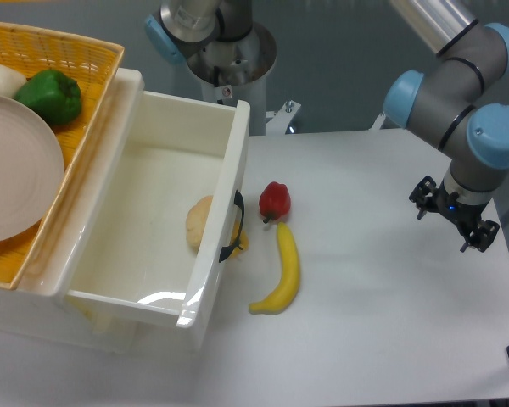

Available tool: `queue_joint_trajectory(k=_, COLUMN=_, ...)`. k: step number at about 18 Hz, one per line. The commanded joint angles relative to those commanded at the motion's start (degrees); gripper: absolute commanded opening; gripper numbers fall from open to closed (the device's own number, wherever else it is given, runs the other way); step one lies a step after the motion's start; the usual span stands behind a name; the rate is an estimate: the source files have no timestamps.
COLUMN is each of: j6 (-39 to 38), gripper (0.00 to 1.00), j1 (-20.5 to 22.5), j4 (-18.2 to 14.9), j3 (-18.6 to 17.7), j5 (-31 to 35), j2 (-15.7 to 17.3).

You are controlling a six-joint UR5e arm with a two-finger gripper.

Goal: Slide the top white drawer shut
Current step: 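Move the gripper toward the front face of the open white drawer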

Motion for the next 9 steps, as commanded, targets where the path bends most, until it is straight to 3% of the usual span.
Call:
queue_joint_trajectory(k=4, j6=-0.3, gripper=1.00, j1=-0.2, j4=0.0, j3=-0.2, j5=0.1, j2=0.0)
queue_joint_trajectory(k=6, j6=-1.0, gripper=1.00, j1=-0.4, j4=0.4, j3=-2.4, j5=-0.1, j2=0.2)
queue_joint_trajectory(k=9, j6=-1.2, gripper=1.00, j1=0.1, j4=5.7, j3=-7.1, j5=-4.1, j2=1.3)
